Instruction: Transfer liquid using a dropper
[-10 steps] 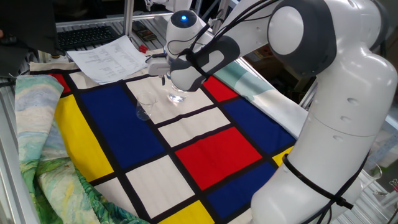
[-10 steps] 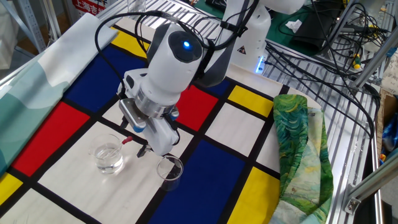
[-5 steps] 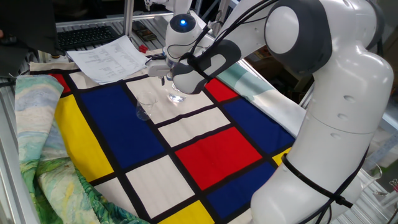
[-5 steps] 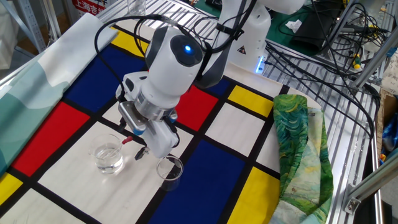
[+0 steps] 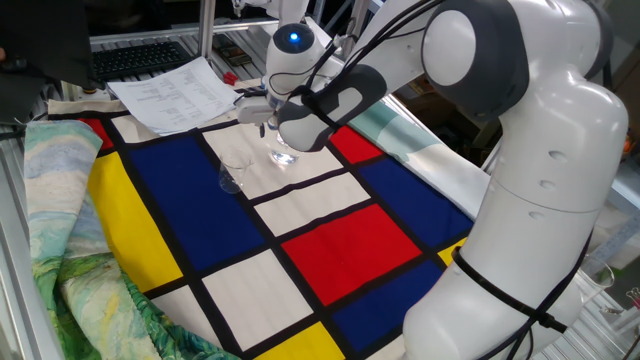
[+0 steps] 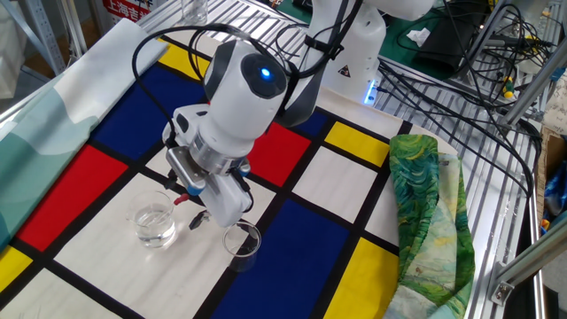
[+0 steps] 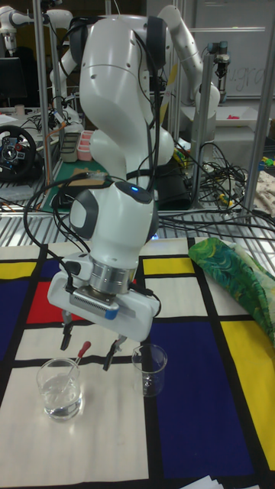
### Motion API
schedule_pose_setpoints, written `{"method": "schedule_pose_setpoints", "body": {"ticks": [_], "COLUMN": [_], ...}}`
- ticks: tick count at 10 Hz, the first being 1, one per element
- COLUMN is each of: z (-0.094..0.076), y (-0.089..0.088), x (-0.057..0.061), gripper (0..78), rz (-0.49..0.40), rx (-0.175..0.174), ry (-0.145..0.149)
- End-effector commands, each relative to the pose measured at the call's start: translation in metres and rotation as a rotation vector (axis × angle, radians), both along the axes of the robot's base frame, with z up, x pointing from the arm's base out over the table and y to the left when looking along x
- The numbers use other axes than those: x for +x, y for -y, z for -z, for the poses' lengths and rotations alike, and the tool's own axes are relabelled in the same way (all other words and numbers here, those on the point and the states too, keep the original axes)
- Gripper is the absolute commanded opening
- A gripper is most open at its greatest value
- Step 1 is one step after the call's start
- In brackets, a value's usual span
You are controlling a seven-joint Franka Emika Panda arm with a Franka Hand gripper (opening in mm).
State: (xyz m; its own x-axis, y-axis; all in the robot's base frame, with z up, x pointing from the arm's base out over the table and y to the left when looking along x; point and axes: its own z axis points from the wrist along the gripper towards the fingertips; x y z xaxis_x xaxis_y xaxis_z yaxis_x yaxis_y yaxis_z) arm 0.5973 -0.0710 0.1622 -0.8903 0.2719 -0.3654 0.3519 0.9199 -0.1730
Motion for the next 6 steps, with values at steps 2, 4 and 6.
{"method": "schedule_pose_setpoints", "body": {"ticks": [2, 4, 6], "z": [-0.0007, -0.0007, -0.0007], "y": [0.0009, 0.0009, 0.0009], "x": [0.0006, 0.0006, 0.0006], "gripper": [77.3, 77.3, 1.2], "rz": [-0.001, 0.000, 0.000], "rx": [-0.010, -0.011, -0.011], "ry": [0.006, 0.006, 0.006]}}
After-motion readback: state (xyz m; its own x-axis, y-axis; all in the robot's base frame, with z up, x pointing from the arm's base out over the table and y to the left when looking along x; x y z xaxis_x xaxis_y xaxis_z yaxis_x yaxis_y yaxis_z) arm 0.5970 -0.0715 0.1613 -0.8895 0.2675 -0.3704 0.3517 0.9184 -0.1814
